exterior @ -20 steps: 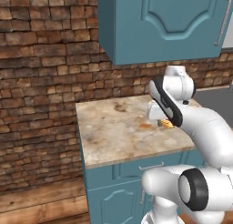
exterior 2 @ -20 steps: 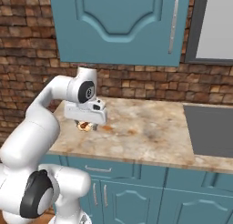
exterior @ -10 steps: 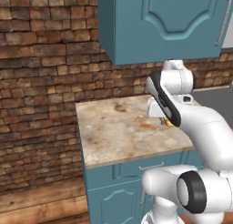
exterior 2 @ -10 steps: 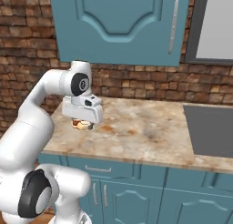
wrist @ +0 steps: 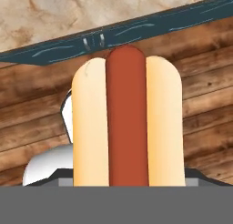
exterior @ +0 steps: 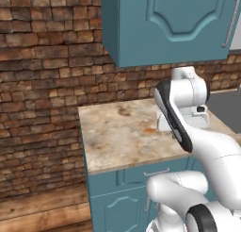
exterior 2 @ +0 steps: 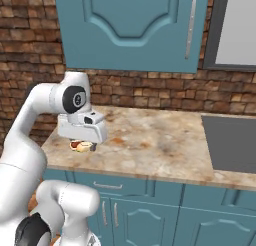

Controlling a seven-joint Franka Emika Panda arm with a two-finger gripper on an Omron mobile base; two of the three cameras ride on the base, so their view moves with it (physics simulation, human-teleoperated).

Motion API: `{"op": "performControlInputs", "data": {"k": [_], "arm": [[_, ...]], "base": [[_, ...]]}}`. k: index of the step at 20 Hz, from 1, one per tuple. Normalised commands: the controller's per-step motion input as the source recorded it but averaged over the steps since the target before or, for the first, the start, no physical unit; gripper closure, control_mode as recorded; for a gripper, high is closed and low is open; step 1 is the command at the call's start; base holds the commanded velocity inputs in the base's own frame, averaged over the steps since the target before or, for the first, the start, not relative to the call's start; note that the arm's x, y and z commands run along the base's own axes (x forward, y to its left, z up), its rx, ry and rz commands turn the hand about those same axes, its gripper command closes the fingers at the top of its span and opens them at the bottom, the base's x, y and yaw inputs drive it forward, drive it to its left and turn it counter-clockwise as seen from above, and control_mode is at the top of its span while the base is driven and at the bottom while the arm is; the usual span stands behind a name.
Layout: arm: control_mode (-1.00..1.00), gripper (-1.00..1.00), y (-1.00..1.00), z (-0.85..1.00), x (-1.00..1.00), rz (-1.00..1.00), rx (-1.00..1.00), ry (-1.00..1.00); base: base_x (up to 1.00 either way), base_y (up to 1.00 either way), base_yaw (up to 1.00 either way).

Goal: Store the hot dog in the freezer for long-term storage. Close the freezer door after placing the cooked food.

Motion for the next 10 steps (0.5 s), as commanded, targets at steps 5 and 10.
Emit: {"op": "performControlInputs", "data": {"k": [5, 10], "arm": [[-1.0, 1.0, 0.0, 0.34, -0.35, 0.08, 0.0, -0.06], [-1.0, 1.0, 0.0, 0.02, -0.05, 0.11, 0.01, 0.0]], "base": [[0.0, 0.0, 0.0], [0.0, 0.0, 0.0]]}}
